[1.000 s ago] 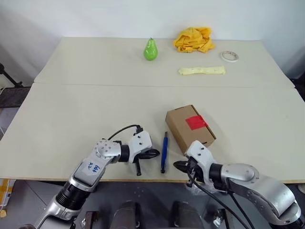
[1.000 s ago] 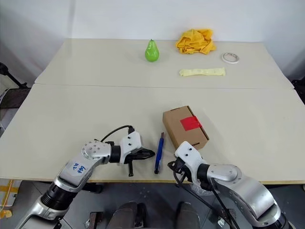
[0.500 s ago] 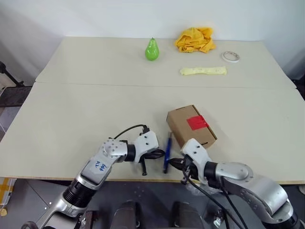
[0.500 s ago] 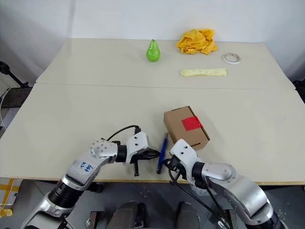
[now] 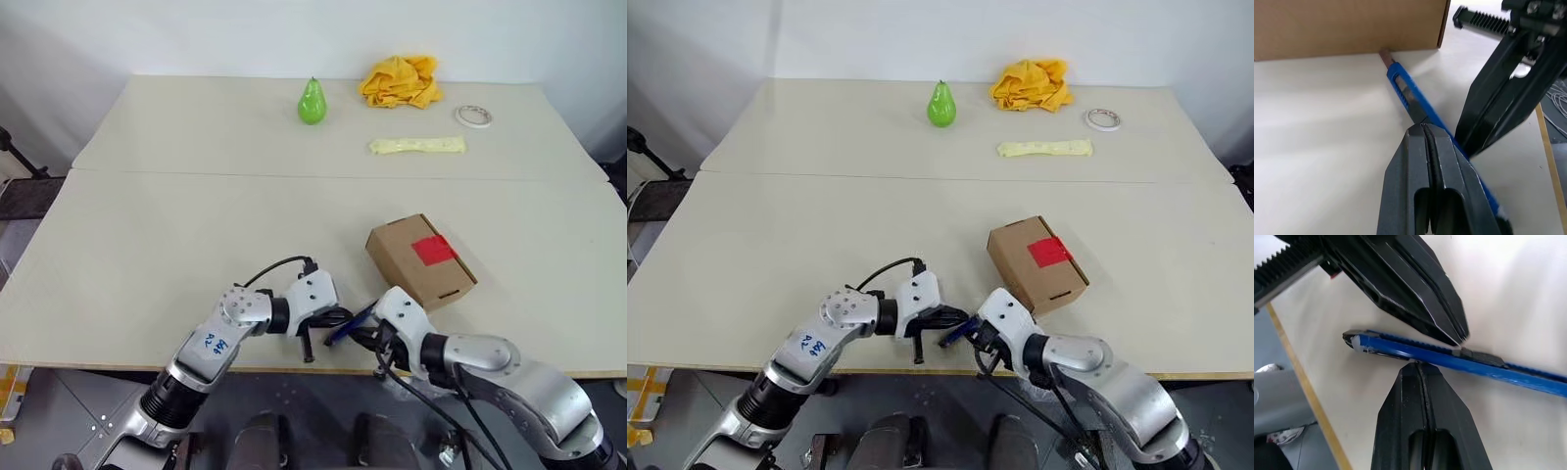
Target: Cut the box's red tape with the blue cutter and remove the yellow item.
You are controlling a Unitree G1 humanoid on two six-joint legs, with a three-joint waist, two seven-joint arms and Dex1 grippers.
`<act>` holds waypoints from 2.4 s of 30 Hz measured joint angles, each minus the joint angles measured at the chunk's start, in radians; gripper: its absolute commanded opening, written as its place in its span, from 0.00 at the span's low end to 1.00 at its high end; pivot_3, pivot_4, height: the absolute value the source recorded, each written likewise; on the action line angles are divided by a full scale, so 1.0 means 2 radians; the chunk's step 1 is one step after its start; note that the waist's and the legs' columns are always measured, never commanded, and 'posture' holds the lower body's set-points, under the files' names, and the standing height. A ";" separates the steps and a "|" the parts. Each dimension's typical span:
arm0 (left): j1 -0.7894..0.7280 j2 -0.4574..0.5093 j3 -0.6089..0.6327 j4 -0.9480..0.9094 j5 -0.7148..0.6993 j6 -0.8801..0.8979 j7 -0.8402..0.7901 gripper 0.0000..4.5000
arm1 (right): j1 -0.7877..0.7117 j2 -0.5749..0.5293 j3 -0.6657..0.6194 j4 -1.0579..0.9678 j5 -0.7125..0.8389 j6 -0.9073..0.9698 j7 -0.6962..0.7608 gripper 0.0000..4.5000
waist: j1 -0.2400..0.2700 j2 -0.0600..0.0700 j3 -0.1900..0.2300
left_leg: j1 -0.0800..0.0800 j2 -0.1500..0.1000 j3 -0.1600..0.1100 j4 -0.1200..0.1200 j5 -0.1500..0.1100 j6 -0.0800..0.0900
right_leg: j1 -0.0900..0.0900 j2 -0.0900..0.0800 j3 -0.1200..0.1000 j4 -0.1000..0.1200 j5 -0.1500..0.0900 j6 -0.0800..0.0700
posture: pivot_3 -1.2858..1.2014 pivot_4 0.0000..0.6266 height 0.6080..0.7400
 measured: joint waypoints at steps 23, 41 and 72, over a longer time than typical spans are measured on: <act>-0.010 0.039 -0.020 0.004 0.006 -0.014 -0.047 0.01 | -0.052 -0.009 -0.003 0.023 -0.044 0.030 -0.029 0.00 | -0.003 0.000 0.000 | 0.001 0.000 0.000 0.000 0.000 0.000 | 0.000 0.000 0.000 0.000 0.000 0.000 | 0.52 0.24 1.00; 0.022 0.079 0.017 -0.009 -0.027 -0.026 -0.081 0.01 | -0.048 0.007 0.009 0.054 -0.055 -0.048 0.034 0.00 | -0.013 0.000 0.000 | 0.002 0.001 0.001 -0.001 0.000 -0.001 | 0.000 0.000 0.000 0.001 0.000 -0.001 | 0.52 0.24 1.00; -0.376 -0.129 0.016 0.712 0.021 -0.603 -0.341 1.00 | 0.339 -0.013 -0.379 -0.127 0.138 -0.223 0.162 0.99 | 0.001 -0.002 0.001 | -0.001 -0.001 0.000 0.000 0.000 0.001 | 0.000 0.000 -0.001 -0.002 0.000 0.000 | 0.52 0.24 1.00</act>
